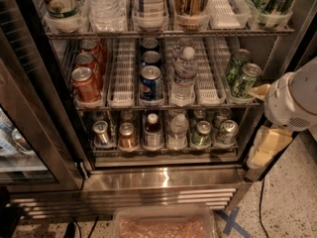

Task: Pick green can from bottom shelf of fridge

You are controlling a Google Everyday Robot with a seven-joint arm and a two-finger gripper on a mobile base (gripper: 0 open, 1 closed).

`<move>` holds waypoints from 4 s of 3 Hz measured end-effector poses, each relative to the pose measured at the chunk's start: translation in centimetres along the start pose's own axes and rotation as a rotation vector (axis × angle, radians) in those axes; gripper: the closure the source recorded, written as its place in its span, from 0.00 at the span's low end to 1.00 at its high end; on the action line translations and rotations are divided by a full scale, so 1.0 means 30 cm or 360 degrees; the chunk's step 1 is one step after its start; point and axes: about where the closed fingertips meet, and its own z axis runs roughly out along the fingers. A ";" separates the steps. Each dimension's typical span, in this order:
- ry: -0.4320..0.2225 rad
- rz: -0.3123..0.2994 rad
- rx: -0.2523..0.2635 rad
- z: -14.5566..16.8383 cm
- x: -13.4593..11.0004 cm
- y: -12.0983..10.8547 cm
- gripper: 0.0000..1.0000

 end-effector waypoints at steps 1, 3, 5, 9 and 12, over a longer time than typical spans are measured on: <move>0.0000 -0.0004 0.0004 0.003 0.000 0.000 0.00; -0.0093 0.0126 0.0007 0.164 0.045 0.062 0.00; -0.0302 0.0214 0.0072 0.490 0.119 0.089 0.00; -0.0635 0.0418 0.0240 0.784 0.145 0.079 0.00; -0.0891 0.0531 0.0235 0.958 0.120 0.085 0.00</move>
Offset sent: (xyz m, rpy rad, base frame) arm -0.0012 0.0037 -0.0282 0.0617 -0.0056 -0.0397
